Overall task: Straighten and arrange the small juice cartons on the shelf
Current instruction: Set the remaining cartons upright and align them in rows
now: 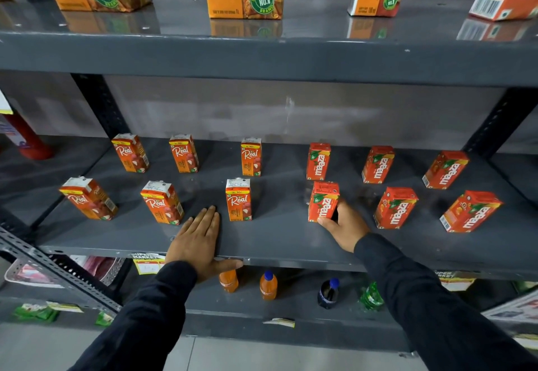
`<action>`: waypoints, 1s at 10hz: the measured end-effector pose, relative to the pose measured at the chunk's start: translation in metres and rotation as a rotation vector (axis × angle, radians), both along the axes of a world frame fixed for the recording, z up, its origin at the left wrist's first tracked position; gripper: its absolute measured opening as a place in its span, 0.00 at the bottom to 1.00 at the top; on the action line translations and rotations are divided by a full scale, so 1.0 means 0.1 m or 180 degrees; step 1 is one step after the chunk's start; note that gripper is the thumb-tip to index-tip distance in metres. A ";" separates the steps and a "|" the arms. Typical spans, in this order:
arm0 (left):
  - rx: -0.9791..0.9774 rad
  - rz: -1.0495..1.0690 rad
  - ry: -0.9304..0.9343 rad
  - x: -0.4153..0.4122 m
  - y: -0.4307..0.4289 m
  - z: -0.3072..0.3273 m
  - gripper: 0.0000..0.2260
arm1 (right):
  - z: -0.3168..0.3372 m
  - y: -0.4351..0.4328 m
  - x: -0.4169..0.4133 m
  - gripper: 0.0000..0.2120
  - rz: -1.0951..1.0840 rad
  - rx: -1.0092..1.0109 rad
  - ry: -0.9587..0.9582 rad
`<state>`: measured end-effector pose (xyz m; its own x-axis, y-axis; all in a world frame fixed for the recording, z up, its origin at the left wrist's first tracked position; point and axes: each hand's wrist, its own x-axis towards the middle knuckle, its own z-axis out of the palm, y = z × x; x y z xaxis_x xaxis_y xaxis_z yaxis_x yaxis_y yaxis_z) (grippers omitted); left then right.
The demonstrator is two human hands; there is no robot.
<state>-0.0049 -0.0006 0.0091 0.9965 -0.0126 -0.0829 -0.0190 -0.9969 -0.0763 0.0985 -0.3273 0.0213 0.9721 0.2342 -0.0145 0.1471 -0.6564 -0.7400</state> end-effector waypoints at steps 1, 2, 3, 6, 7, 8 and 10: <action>0.0003 0.0008 0.0004 0.00 0.00 0.00 0.58 | 0.01 -0.02 0.01 0.12 0.0052 -0.0019 0.0021; 0.0013 0.0006 -0.0004 0.00 0.00 0.00 0.58 | -0.01 -0.04 0.00 0.11 0.0076 -0.0098 0.0039; 0.0007 0.0006 -0.0019 0.00 0.00 0.00 0.58 | -0.02 -0.03 0.00 0.15 0.0058 -0.0125 0.0024; -0.0027 -0.0029 -0.0092 0.00 0.00 -0.02 0.58 | -0.15 0.10 -0.65 0.26 -0.0745 0.0884 -0.1129; -0.0049 -0.0028 -0.0111 -0.01 0.00 -0.03 0.58 | -0.18 0.28 -0.88 0.19 -0.0115 0.0792 -0.1236; -0.0081 -0.0039 -0.0098 0.01 0.00 -0.02 0.59 | -0.04 0.74 -0.81 0.24 0.0570 0.0557 -0.0766; -0.0156 -0.0025 -0.0125 0.00 0.00 -0.01 0.59 | 0.21 1.36 -0.33 0.35 0.0614 0.0394 0.0187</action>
<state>-0.0044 -0.0004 0.0080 0.9988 -0.0237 -0.0429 -0.0249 -0.9993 -0.0281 0.0657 -0.1917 0.0426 0.9075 0.4190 -0.0293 0.2154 -0.5240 -0.8240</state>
